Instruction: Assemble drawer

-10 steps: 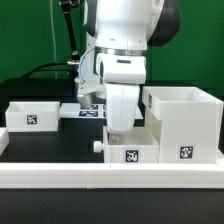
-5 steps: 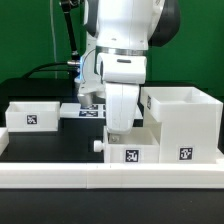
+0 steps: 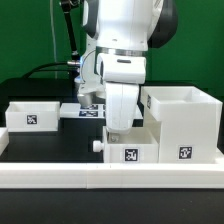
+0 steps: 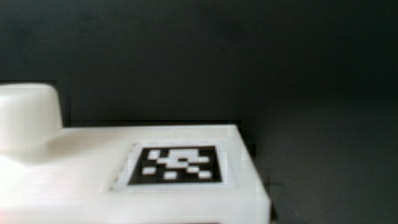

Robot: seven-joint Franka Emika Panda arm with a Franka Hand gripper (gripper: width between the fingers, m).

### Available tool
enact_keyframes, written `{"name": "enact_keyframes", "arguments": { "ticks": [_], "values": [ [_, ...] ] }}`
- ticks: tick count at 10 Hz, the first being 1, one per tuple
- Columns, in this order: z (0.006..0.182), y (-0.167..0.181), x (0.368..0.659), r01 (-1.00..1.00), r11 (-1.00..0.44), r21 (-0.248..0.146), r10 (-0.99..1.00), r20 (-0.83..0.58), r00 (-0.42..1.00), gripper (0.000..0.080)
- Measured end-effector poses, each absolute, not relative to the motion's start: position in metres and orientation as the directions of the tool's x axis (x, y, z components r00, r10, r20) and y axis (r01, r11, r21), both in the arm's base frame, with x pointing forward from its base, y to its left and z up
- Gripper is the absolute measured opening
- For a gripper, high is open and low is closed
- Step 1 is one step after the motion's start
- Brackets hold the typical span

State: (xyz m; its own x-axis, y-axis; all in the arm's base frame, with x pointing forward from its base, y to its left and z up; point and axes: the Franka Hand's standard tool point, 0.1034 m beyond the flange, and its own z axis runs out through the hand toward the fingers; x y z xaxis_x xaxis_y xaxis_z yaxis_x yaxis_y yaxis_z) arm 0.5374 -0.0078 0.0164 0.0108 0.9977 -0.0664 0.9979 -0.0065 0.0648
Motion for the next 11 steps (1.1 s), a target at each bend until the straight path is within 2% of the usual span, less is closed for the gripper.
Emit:
{"name": "enact_keyframes", "arguments": {
  "ticks": [11],
  "values": [
    [0.0161, -0.0115, 0.5380, 0.996, 0.054, 0.075, 0.995, -0.084, -0.048, 0.0042]
  ]
}}
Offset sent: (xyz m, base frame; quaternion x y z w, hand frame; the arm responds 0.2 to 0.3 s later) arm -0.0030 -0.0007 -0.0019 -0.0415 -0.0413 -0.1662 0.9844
